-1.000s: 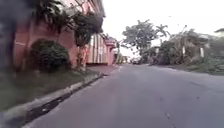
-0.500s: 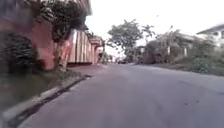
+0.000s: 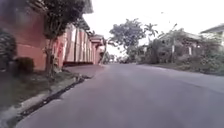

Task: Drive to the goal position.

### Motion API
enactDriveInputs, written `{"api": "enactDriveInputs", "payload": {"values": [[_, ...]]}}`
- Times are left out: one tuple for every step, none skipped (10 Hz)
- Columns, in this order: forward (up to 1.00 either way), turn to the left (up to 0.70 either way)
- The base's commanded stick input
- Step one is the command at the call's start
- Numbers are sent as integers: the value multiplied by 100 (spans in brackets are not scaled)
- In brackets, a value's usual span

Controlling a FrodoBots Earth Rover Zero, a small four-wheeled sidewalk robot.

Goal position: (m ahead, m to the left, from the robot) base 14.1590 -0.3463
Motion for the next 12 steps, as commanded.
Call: {"api": "enactDriveInputs", "payload": {"values": [[100, 0], [100, 0], [100, 0], [100, 0], [100, 0], [100, 0], [100, 0], [100, 0], [100, 0], [100, 0], [100, 0], [100, 0]]}}
